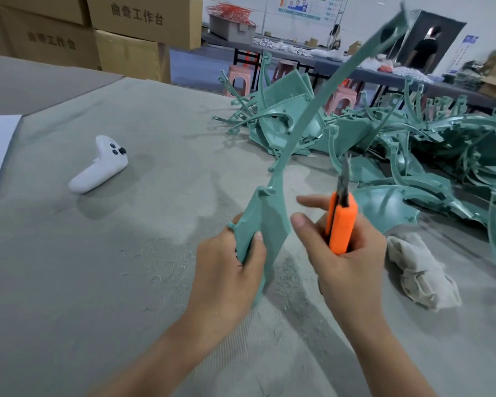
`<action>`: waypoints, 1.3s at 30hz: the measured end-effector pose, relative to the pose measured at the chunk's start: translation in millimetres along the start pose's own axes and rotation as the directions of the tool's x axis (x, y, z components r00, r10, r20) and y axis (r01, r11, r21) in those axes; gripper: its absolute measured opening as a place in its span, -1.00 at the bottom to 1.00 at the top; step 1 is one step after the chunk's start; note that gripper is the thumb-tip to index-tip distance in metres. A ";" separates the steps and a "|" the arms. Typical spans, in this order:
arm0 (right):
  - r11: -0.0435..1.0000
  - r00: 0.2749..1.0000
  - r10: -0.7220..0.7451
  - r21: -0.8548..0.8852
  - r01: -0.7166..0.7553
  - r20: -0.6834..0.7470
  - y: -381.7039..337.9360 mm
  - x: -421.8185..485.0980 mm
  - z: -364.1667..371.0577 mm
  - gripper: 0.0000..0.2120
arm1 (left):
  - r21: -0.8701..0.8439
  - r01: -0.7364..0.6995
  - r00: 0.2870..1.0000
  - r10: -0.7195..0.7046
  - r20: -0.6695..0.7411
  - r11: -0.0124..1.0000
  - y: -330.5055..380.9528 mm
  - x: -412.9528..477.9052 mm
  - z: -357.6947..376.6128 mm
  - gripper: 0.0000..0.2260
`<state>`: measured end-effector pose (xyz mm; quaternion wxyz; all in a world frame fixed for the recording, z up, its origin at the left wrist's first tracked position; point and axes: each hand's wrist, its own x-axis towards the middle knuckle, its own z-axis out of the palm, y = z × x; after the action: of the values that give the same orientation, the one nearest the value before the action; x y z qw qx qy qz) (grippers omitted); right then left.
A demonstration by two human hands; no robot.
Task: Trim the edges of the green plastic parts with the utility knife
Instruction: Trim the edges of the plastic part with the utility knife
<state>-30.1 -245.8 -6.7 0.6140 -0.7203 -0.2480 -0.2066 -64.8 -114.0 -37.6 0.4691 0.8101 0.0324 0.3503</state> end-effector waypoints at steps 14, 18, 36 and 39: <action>0.806 0.984 -0.122 -0.566 0.175 0.131 14.4 11.1 -19.0 -0.56 | 0.131 0.018 0.999 -0.014 -0.031 0.991 10.6 2.4 -11.4 -0.62; 0.793 0.983 -0.110 -0.584 0.175 0.145 15.0 12.2 -21.7 -0.57 | 0.127 0.027 0.999 -0.022 -0.042 0.992 12.2 3.7 -12.2 -0.64; 0.765 0.793 0.599 0.212 -0.608 0.112 13.3 15.5 -18.2 -0.64 | -0.590 0.798 0.599 -0.256 0.759 0.120 -8.6 26.2 -32.4 -0.74; 0.670 0.756 0.654 0.448 -0.591 0.019 11.3 12.9 -11.4 -0.77 | -0.755 0.632 0.719 -0.232 0.655 -0.175 -11.7 23.3 -24.0 -0.72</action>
<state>-12.9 -257.1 -5.9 0.8055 -0.5918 0.0190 0.0243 -58.4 -80.9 -26.6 0.9734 0.2257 -0.0085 -0.0389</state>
